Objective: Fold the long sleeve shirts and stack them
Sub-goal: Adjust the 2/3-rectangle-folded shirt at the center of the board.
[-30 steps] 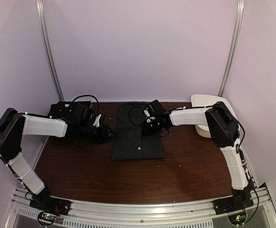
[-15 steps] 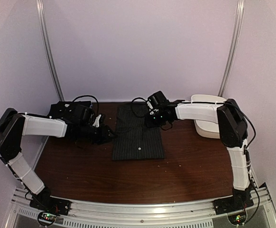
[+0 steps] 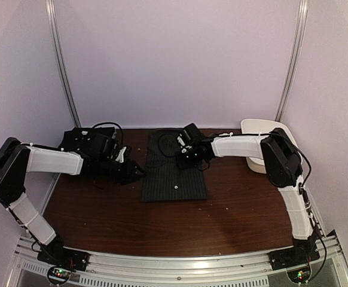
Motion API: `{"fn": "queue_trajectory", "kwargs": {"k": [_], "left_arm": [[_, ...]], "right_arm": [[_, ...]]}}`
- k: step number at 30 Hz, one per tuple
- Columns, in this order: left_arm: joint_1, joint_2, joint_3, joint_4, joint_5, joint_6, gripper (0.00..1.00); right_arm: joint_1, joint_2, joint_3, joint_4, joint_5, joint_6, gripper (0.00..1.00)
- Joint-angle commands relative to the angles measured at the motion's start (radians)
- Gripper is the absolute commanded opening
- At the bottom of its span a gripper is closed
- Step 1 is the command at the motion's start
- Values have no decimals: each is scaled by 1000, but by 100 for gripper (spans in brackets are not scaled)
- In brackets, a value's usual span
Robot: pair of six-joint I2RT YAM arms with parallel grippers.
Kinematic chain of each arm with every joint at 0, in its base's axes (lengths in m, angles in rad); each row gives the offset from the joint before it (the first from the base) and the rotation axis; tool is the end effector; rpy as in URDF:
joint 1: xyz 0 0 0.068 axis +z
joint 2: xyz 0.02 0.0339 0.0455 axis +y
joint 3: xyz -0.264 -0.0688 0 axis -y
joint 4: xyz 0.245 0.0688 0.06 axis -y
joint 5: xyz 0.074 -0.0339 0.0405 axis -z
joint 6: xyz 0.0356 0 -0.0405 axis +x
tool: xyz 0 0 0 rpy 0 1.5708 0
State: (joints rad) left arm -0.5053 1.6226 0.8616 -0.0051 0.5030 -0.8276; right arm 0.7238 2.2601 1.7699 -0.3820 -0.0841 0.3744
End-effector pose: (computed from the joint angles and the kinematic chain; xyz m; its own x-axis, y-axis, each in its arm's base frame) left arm 0.2789 -0.1739 0.1787 -0.9466 -0.2136 -0.2415 0.0459 0.6521 -0.7568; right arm 0.3747 0.3352 0.1710 -0.7902 -0.2120 -0.5751 -0.4420 0.8471 0.2951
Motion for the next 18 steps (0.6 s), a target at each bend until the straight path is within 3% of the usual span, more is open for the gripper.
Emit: {"fn": "queue_trajectory", "kwargs": {"k": [1,11,18], "left_arm": [[-4,-47,-26,10,-15,5,44],[-6,-80,-89,10,-4,5,44],[-26,-91,-119,10,-3,10,44]], "right_arm": [[-6,62,51,-40,42,-14,28],[-8,-2,36,-43,6,-12,34],[-8,-222,-194,42,-44,7,45]]}}
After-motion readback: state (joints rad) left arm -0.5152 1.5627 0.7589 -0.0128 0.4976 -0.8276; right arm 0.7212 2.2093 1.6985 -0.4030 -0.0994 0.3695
